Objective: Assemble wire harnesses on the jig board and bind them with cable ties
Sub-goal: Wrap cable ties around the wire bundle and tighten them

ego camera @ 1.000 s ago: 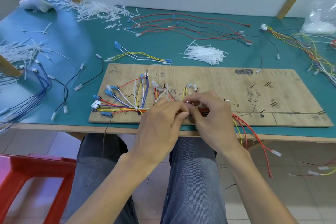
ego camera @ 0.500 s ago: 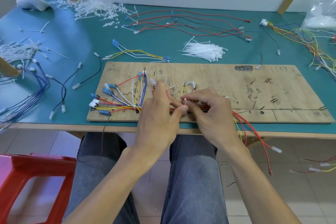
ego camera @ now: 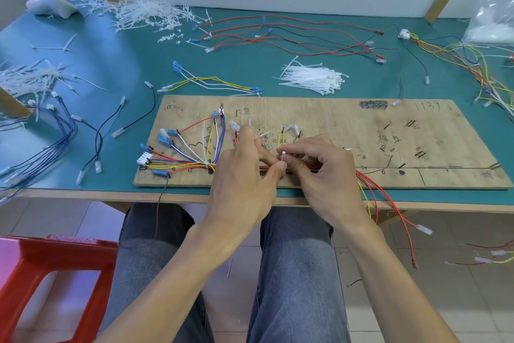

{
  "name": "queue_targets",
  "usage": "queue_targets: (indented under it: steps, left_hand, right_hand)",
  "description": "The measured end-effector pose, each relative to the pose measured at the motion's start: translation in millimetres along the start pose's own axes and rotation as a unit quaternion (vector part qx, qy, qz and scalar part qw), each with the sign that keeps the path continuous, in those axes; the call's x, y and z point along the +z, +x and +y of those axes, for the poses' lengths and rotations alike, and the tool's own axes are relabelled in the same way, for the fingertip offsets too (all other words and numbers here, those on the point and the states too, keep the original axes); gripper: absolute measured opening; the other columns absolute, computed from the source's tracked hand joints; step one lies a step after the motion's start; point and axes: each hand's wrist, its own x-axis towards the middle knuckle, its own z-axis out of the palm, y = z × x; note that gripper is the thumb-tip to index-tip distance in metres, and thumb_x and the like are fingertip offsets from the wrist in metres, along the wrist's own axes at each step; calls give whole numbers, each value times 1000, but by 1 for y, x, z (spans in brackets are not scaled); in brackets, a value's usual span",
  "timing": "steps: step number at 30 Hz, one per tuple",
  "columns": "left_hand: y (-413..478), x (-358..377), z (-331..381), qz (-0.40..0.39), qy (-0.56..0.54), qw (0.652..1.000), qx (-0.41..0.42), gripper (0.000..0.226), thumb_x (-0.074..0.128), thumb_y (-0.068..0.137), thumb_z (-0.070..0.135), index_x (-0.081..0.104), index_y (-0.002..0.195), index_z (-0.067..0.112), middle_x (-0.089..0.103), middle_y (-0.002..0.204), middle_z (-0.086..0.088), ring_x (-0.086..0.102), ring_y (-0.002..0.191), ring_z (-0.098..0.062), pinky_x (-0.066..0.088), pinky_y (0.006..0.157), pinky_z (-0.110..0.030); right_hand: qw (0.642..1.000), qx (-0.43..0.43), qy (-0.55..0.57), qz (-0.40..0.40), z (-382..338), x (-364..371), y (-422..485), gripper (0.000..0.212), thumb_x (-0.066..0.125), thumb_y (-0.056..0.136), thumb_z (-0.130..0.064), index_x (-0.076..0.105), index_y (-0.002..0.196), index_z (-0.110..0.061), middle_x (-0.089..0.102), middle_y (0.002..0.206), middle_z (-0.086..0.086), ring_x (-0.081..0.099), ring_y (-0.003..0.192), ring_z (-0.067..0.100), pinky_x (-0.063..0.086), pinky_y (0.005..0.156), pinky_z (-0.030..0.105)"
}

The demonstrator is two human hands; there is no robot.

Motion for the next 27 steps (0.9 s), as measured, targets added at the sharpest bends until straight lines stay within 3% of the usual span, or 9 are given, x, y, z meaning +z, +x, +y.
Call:
queue_targets:
  steps: [8, 11, 14, 19, 23, 27]
  left_hand:
    - [3, 0, 0, -13, 32, 999, 8, 53, 79, 89, 24, 26, 89, 31, 70, 75, 20, 45, 72, -19, 36, 67, -36]
    - [3, -1, 0, -15, 26, 1000, 9, 52, 79, 89, 23, 27, 90, 29, 71, 77, 18, 52, 76, -26, 40, 67, -37]
    - [1, -2, 0, -18, 10, 1000, 11, 49, 79, 90, 20, 30, 90, 26, 69, 74, 20, 57, 78, -22, 52, 73, -45]
    - [1, -1, -2, -16, 16, 1000, 18, 54, 79, 89, 20, 27, 88, 32, 70, 75, 24, 47, 72, -12, 46, 70, -40]
    - [3, 0, -1, -13, 20, 1000, 11, 54, 79, 90, 23, 26, 88, 34, 70, 75, 23, 43, 69, -17, 44, 66, -39]
    - [2, -1, 1, -14, 7, 1000, 3, 47, 78, 91, 22, 31, 91, 26, 70, 77, 23, 58, 82, -26, 54, 76, -48]
  right_hand:
    - [1000, 3, -8, -7, -3, -1, -1, 21, 81, 88, -6, 83, 102, -22, 70, 93, -23, 63, 96, 7, 46, 84, 16]
    - [1000, 1, -11, -7, -5, -1, -1, 22, 80, 89, -6, 83, 103, -22, 70, 93, -25, 64, 97, 8, 48, 87, 19]
    - [1000, 10, -10, -7, -6, -1, -1, 20, 80, 89, -7, 83, 103, -22, 70, 92, -25, 63, 96, 6, 47, 86, 17]
    - [1000, 10, -13, -11, -6, -1, -1, 18, 80, 90, -7, 84, 103, -18, 71, 94, -22, 63, 95, 7, 47, 87, 20]
    - [1000, 6, -15, -10, -6, -1, -1, 19, 79, 90, -5, 84, 103, -17, 75, 95, -14, 64, 97, 9, 49, 88, 21]
    - [1000, 7, -12, -11, -8, -1, -2, 21, 79, 89, -3, 84, 103, -18, 76, 96, -14, 65, 102, 10, 49, 90, 21]
